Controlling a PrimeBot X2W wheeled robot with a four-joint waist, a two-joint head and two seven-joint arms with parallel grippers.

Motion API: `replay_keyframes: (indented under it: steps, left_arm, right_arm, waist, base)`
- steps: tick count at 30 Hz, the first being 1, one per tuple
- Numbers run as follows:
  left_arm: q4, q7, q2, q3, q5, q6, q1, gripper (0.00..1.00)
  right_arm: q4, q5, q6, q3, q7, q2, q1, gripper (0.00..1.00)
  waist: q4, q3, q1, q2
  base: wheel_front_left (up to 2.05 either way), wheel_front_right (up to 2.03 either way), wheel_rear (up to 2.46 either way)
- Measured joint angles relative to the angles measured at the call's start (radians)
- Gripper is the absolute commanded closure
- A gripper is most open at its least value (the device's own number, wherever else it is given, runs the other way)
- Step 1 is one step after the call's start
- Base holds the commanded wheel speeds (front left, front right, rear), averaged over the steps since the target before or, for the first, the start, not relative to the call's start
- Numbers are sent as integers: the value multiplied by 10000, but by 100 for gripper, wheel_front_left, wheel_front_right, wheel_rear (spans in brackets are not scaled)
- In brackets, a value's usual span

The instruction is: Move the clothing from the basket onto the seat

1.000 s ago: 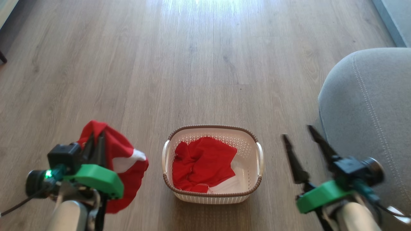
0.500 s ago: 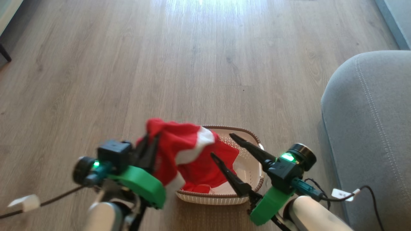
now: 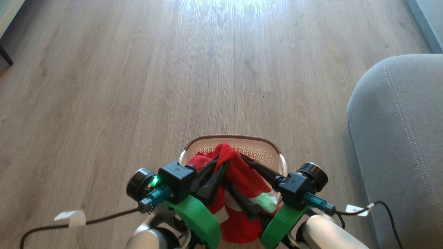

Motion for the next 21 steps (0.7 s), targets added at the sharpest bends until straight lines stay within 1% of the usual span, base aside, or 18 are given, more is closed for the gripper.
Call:
replay_keyframes:
  steps: [1,2,3,9,10,11,12,17,21]
  left_arm:
    - [-52,46,0,-36,-36,-25,0,100]
    - [-77,82,0,-65,-90,-86,0,100]
    - [-90,86,2,-104,-94,-88,0,100]
    - [-98,163,29,-169,-98,-104,8,100]
    - [-96,157,29,-155,-98,-100,8,75]
    - [-86,115,29,-123,-98,-73,8,3]
    - [-50,12,33,-79,-98,-73,7,0]
    - [506,-491,123,153,-104,-75,6,0]
    - [1127,-857,174,140,-182,-174,7,0]
  right_arm:
    - [92,102,0,0,0,6,0,13]
    - [184,201,0,15,0,15,0,60]
    - [263,307,0,56,0,15,0,100]
    - [418,817,0,209,0,23,-33,100]
    - [422,859,0,201,0,19,-51,100]
    - [422,880,0,161,0,19,-71,100]
    - [422,947,0,113,0,19,-98,100]
    - [424,957,0,-127,0,-59,-195,100]
    - [288,953,0,-621,0,-226,-168,100]
  waist:
    - [4,0,0,0]
    - [9,0,0,0]
    - [12,1,0,0]
    - [-58,17,0,0]
    - [-90,26,0,0]
    - [-127,38,0,0]
    - [-168,49,0,0]
    - [-507,114,0,0]
    - [-926,200,0,0]
  base:
    - [0,0,0]
    - [0,0,0]
    - [0,0,0]
    - [0,0,0]
    - [0,0,0]
    - [0,0,0]
    - [0,0,0]
    - [0,0,0]
    - [0,0,0]
